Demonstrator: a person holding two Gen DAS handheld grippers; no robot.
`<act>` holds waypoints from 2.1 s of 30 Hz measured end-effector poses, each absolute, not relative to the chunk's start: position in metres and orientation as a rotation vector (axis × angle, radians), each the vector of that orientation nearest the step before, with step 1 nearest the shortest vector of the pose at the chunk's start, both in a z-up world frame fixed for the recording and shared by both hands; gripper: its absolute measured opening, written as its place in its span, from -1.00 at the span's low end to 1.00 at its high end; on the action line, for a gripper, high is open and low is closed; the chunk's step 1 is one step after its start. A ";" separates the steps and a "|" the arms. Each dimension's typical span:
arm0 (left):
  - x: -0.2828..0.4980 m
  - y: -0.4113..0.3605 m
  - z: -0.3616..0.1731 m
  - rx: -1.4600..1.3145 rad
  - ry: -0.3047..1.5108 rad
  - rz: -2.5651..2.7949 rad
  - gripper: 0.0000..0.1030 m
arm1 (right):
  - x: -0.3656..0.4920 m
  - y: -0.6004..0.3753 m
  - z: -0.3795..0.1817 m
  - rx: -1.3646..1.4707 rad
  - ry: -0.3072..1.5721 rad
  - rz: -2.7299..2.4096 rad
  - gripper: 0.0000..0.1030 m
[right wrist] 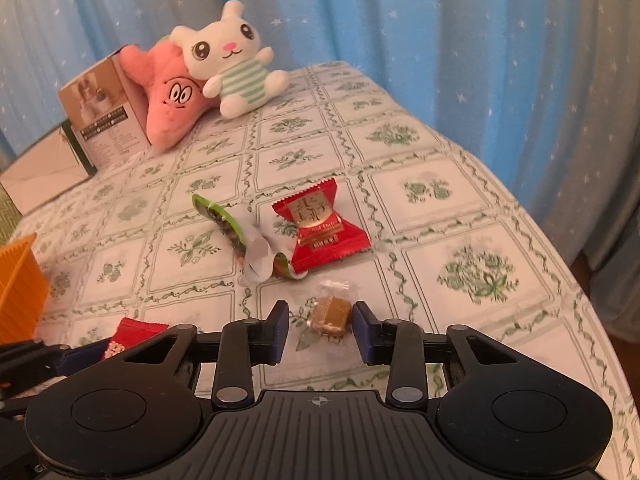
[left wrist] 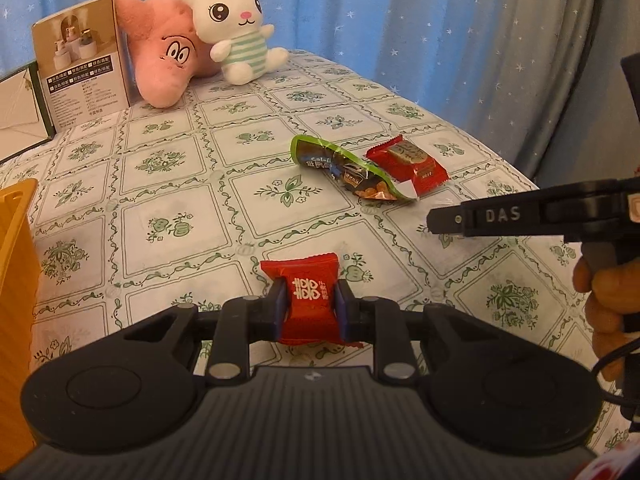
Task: Organize snacks
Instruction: 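Grasp the red packet with the left tool while the right tool grasps the clear-wrapped caramel, then carry both candies over the orange tray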
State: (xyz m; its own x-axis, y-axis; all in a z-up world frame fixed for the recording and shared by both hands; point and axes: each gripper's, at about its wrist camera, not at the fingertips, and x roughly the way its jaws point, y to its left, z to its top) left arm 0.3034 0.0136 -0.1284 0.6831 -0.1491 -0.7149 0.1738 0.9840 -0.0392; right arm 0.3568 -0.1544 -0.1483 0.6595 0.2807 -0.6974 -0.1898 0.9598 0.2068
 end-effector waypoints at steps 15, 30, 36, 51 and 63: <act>0.283 0.013 -0.121 0.036 0.778 -0.137 -0.57 | 0.326 -0.144 -0.140 0.009 0.770 0.245 -0.59; 0.198 0.019 -0.077 -0.041 0.754 -0.092 -0.57 | 0.224 -0.144 -0.109 0.080 0.757 0.276 -0.59; 0.164 0.028 -0.057 -0.064 0.735 -0.059 -0.57 | 0.188 -0.138 -0.092 0.098 0.748 0.291 -0.59; 0.104 0.071 -0.011 -0.102 0.685 0.030 -0.57 | 0.140 -0.092 -0.053 0.054 0.688 0.413 -0.59; 0.076 0.104 0.006 -0.117 0.663 0.098 -0.57 | 0.126 -0.054 -0.040 0.017 0.670 0.499 -0.59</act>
State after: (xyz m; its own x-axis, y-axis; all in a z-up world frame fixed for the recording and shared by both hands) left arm 0.0764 0.1037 0.0059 0.7841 0.0534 -0.6183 -0.1279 0.9888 -0.0769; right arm 0.1255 -0.0537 -0.0403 0.6710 0.4479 -0.5909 -0.4375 0.8826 0.1723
